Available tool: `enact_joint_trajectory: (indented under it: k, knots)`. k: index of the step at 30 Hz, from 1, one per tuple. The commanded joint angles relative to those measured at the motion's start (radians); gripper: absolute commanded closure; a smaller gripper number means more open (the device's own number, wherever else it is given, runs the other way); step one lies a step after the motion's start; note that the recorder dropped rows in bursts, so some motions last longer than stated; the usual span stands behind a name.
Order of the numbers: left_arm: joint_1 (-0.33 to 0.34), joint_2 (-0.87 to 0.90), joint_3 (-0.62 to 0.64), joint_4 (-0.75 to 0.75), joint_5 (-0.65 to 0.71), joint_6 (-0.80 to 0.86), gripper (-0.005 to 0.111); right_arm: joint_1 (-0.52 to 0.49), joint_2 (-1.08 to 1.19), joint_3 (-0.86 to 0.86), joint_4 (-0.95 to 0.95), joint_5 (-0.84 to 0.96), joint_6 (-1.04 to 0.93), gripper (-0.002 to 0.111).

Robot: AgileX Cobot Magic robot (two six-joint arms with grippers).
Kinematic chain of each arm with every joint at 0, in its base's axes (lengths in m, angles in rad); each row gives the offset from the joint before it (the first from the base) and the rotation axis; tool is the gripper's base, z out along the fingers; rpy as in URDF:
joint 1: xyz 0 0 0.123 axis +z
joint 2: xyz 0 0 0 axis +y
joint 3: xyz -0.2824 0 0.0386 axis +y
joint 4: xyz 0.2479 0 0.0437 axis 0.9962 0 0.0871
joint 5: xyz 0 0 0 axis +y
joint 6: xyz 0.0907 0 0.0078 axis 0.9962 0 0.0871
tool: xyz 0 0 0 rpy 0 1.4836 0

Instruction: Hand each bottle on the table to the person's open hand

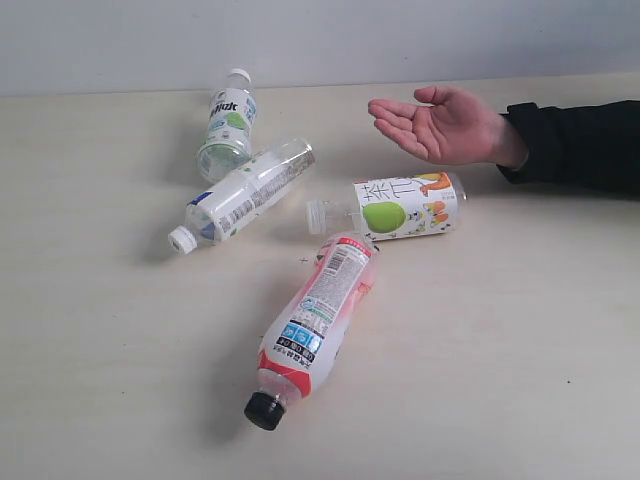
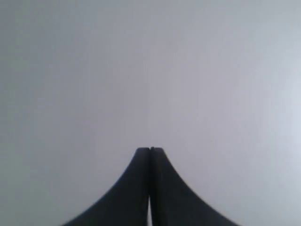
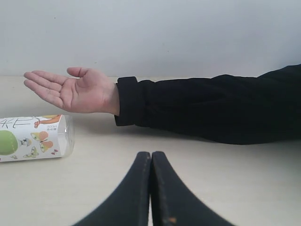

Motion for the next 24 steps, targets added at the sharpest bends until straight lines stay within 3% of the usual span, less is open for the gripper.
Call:
enact_joint_trajectory:
  k: [1,6,10,18,24]
  knots:
    - [0.002,0.01,-0.086,-0.013,-0.114,-0.043,0.107,-0.004,-0.006,0.004,-0.005,-0.01,-0.005,0.108]
    - [0.002,0.21,-0.349,-0.013,-0.084,-0.018,0.107,-0.004,-0.006,0.004,-0.005,-0.01,-0.005,0.108]
    - [0.002,0.458,-0.584,0.003,0.075,0.096,0.107,-0.004,-0.006,0.004,-0.005,-0.01,-0.005,0.108]
    - [0.002,1.049,-1.065,0.05,0.646,0.18,0.107,-0.004,-0.006,0.004,-0.005,-0.01,-0.005,0.108]
    - [0.002,1.376,-1.354,0.048,1.06,0.303,0.107,-0.004,-0.006,0.004,-0.005,-0.01,-0.003,0.108]
